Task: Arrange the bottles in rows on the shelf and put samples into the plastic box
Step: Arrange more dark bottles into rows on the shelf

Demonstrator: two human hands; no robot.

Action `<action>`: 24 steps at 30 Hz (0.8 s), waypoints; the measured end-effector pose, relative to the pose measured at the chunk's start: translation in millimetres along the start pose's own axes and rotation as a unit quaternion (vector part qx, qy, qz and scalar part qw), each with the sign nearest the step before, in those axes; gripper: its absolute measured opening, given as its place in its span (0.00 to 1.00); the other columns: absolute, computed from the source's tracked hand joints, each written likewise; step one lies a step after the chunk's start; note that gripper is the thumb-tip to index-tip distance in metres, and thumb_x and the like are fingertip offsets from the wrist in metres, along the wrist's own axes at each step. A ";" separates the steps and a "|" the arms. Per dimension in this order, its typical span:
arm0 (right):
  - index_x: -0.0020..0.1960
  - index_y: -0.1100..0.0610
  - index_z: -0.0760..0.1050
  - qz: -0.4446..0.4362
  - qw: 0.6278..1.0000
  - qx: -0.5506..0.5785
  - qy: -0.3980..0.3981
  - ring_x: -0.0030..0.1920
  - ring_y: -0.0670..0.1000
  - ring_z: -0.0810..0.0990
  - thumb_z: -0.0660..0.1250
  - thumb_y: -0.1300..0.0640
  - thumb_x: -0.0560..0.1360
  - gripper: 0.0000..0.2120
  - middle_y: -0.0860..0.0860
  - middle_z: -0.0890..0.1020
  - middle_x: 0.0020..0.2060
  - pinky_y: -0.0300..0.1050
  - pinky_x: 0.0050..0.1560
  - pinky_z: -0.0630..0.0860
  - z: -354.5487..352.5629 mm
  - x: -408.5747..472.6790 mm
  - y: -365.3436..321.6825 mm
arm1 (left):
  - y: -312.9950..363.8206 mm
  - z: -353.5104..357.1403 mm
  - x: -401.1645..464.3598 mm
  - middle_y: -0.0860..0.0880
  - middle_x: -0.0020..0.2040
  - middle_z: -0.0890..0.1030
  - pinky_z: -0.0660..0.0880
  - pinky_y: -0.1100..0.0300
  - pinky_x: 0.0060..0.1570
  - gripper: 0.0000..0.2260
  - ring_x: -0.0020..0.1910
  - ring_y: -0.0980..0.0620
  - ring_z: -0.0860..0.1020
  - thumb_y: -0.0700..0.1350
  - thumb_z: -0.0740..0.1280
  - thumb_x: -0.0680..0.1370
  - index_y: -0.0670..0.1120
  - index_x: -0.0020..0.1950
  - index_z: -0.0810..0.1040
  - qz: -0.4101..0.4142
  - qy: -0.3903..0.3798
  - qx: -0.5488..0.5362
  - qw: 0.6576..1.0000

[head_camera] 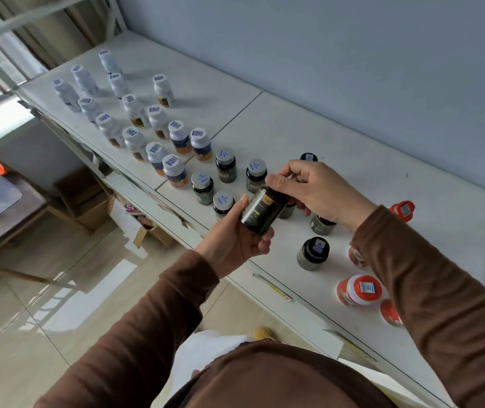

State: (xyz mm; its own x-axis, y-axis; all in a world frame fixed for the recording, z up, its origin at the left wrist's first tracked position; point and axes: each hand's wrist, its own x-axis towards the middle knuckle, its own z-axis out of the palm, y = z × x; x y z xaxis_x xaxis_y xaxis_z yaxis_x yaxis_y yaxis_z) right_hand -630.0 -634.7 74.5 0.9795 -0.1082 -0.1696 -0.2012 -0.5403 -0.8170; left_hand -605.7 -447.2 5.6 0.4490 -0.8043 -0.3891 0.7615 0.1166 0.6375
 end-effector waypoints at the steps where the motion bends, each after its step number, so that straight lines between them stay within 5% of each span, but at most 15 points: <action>1: 0.46 0.48 0.78 0.002 1.000 -0.009 -0.002 0.30 0.45 0.76 0.66 0.33 0.70 0.19 0.54 0.81 0.37 0.48 0.35 0.77 1.1 1.1 1.5 | -0.6 -2.1 0.9 0.41 0.39 0.75 0.73 0.58 0.41 0.24 0.35 0.49 0.71 0.60 0.52 0.81 0.45 0.60 0.77 -0.002 0.000 -0.001 1.000; 5: 0.53 0.45 0.79 -0.011 0.997 -0.068 -0.023 0.40 0.51 0.82 0.66 0.34 0.71 0.19 0.50 0.83 0.42 0.51 0.45 0.81 3.6 5.1 13.5 | -4.0 -10.7 -2.3 0.40 0.51 0.80 0.77 0.56 0.55 0.19 0.49 0.47 0.78 0.55 0.59 0.80 0.45 0.62 0.77 0.032 0.022 0.048 0.998; 9: 0.59 0.47 0.77 -0.028 0.994 -0.084 -0.067 0.45 0.45 0.80 0.74 0.49 0.71 0.17 0.46 0.82 0.49 0.42 0.51 0.76 8.8 5.7 25.9 | -10.0 -21.6 0.5 0.45 0.58 0.79 0.74 0.57 0.63 0.14 0.57 0.51 0.77 0.43 0.61 0.82 0.43 0.67 0.72 0.094 0.069 0.268 0.956; 12: 0.58 0.50 0.77 -0.074 0.979 -0.178 -0.065 0.50 0.48 0.77 0.74 0.53 0.70 0.18 0.47 0.78 0.51 0.46 0.53 0.74 22.4 2.9 30.8 | -12.8 -29.5 6.3 0.46 0.58 0.80 0.74 0.55 0.62 0.17 0.58 0.51 0.78 0.42 0.65 0.79 0.45 0.68 0.72 0.117 0.103 0.474 0.866; 17: 0.60 0.51 0.74 -0.109 0.948 -0.293 -0.063 0.55 0.53 0.74 0.72 0.54 0.72 0.17 0.50 0.75 0.53 0.50 0.54 0.73 48.6 3.2 46.6 | -13.8 -33.1 8.9 0.49 0.66 0.75 0.71 0.54 0.63 0.24 0.64 0.49 0.74 0.45 0.68 0.77 0.49 0.72 0.68 0.132 0.199 0.723 0.649; 24: 0.67 0.51 0.71 -0.098 0.939 -0.319 -0.082 0.58 0.54 0.73 0.72 0.53 0.73 0.24 0.51 0.74 0.57 0.46 0.53 0.71 53.4 8.8 59.2 | -2.5 -21.0 12.8 0.52 0.64 0.75 0.71 0.55 0.61 0.23 0.62 0.49 0.71 0.50 0.68 0.77 0.52 0.71 0.69 0.182 0.236 0.817 0.493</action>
State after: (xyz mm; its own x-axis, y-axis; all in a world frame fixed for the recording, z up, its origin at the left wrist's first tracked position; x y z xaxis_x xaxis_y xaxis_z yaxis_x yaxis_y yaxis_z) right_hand -633.5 -623.1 -4.8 0.9733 0.1465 -0.1765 0.0763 -0.9324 -0.3534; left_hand -591.9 -445.5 -14.9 0.7694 -0.6333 0.0835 -0.6308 -0.7325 0.2561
